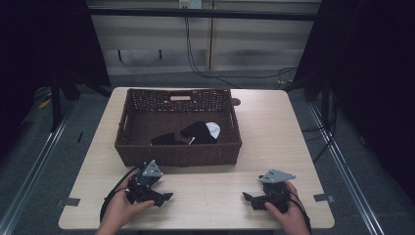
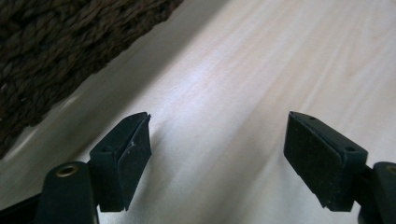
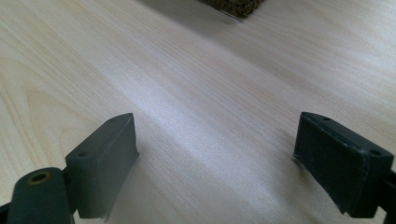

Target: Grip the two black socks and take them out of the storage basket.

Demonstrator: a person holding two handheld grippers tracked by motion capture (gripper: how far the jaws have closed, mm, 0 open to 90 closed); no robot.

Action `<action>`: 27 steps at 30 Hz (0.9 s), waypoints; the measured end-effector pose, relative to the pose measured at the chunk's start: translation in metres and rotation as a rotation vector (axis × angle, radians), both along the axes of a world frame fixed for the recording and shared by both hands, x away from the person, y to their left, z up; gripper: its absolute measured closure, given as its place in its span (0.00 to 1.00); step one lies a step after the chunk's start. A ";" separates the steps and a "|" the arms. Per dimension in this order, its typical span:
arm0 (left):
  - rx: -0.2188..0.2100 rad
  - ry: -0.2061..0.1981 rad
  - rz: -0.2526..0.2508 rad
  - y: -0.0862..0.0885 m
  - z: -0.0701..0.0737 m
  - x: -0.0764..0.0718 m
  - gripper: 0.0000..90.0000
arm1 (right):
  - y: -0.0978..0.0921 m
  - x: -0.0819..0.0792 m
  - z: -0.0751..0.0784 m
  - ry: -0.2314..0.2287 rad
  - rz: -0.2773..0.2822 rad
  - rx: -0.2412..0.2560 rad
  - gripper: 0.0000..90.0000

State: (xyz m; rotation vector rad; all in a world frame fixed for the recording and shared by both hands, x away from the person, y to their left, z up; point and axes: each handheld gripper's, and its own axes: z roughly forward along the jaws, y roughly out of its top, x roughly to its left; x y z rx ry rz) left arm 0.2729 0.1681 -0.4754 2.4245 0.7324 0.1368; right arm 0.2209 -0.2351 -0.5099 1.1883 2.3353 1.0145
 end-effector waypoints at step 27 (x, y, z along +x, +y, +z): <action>0.093 0.099 -0.088 -0.011 0.100 0.038 0.26 | 0.000 -0.001 0.000 0.007 -0.005 0.000 0.14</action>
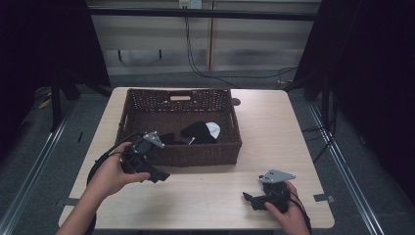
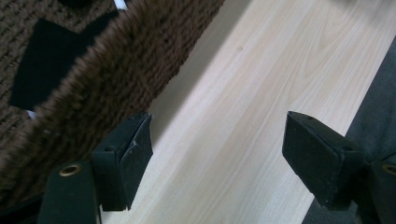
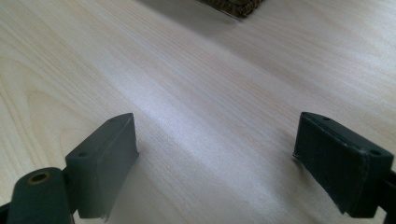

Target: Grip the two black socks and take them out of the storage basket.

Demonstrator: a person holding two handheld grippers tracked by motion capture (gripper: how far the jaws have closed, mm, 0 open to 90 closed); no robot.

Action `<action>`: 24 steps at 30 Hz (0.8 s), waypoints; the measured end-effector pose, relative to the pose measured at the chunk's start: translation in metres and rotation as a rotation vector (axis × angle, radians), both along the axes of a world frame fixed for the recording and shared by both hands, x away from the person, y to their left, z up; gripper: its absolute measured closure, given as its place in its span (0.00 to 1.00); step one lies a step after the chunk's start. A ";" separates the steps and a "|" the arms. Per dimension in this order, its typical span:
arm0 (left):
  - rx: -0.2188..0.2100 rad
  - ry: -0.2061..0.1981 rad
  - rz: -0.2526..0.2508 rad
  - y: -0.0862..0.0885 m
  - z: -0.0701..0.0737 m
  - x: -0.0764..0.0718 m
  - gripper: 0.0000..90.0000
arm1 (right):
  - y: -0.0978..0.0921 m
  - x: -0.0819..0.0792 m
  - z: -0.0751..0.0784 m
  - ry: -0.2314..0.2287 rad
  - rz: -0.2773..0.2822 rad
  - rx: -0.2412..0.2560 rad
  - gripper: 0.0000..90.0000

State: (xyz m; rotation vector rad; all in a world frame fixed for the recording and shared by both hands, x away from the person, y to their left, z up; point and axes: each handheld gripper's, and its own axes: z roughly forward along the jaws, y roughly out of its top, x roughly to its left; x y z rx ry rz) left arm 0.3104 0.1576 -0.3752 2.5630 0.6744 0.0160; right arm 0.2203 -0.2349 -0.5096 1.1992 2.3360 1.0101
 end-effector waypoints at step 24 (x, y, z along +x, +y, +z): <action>-0.013 -0.023 0.050 -0.008 0.036 0.055 0.26 | 0.000 0.000 0.000 -0.002 0.002 0.000 0.14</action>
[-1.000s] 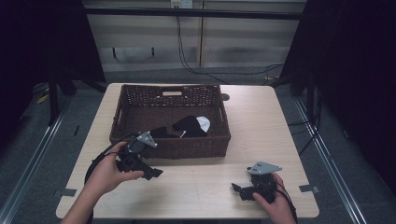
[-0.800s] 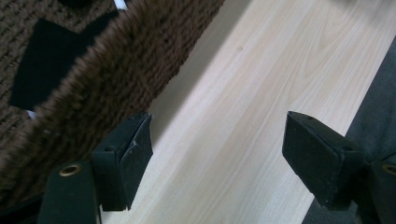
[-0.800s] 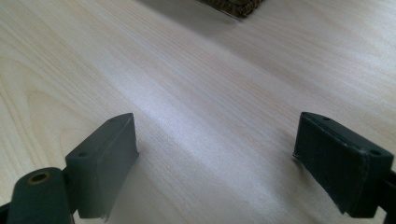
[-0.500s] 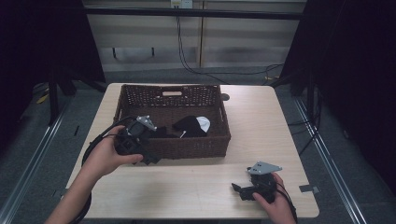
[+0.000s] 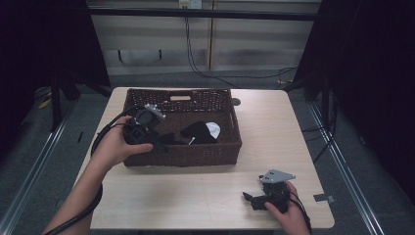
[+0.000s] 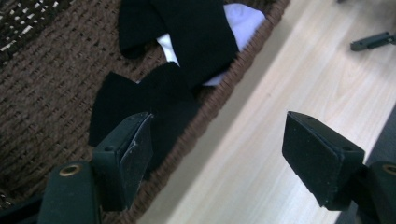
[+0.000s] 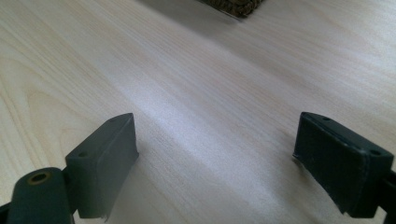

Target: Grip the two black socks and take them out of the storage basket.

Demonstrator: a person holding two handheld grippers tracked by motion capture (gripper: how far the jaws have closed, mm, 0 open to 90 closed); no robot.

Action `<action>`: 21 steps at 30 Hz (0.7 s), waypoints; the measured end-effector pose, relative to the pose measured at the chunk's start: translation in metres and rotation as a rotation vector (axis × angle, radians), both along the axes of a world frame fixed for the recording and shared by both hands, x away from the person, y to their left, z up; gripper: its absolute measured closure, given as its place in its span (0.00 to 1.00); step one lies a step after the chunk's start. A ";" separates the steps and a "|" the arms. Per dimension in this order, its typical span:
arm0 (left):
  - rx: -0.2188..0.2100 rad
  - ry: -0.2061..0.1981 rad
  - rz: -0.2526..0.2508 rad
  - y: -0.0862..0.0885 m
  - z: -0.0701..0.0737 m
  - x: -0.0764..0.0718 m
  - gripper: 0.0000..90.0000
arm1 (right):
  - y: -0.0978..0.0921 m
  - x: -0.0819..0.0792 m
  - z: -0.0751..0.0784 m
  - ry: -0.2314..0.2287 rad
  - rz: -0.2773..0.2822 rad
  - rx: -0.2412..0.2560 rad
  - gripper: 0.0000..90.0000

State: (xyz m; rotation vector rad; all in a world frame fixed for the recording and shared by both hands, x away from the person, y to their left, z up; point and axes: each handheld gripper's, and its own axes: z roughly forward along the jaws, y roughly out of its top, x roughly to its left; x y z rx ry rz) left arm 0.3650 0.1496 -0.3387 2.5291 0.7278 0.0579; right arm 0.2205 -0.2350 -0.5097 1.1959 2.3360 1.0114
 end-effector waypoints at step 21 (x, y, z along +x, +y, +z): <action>0.065 0.051 0.087 -0.011 -0.030 0.057 0.27 | 0.000 0.000 0.000 0.001 -0.001 0.001 0.14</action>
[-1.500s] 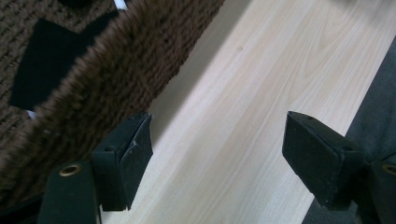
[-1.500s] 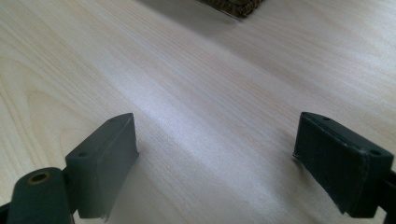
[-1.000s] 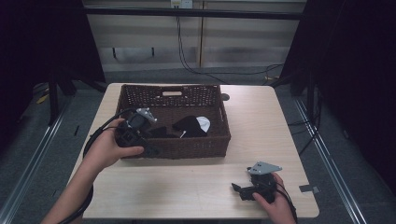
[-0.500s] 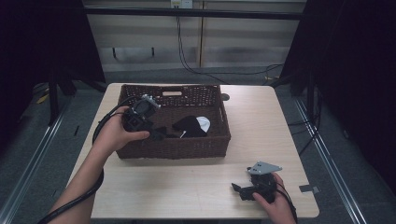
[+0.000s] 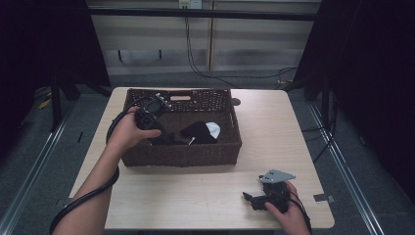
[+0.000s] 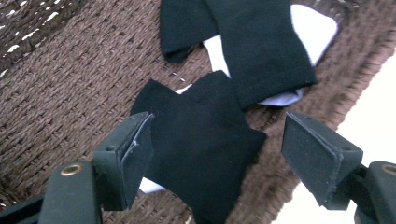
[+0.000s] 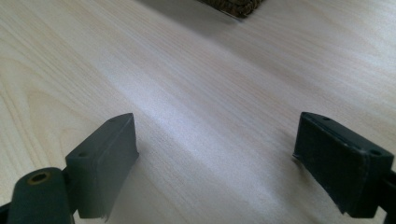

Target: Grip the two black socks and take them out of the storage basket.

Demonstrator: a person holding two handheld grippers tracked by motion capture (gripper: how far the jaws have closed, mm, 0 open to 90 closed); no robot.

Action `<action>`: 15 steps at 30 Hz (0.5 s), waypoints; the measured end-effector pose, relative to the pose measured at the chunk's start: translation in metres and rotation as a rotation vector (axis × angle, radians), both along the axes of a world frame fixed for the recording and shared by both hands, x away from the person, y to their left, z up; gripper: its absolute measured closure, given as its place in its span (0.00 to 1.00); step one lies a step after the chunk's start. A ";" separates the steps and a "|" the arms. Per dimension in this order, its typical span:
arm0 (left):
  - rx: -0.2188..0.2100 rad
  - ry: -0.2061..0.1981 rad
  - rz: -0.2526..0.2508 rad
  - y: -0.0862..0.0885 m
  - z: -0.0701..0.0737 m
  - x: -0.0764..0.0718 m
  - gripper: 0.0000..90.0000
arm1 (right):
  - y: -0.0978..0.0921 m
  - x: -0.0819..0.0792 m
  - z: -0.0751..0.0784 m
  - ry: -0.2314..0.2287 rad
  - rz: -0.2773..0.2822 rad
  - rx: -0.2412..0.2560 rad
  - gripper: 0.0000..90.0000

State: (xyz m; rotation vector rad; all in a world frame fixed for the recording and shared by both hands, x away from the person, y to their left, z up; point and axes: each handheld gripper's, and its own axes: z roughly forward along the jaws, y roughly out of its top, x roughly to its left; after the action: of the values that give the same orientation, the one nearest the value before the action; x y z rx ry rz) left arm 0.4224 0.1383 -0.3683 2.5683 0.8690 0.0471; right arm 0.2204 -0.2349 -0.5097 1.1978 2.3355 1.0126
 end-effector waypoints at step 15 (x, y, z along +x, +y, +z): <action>0.058 0.063 0.036 -0.010 -0.033 0.024 0.28 | 0.000 0.000 0.000 0.000 -0.002 0.003 0.14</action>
State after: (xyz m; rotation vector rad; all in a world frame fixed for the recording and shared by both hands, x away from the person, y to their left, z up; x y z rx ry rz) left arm 0.4460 0.1286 -0.4013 2.6206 0.9499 0.0014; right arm 0.2204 -0.2347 -0.5097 1.2016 2.3331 1.0154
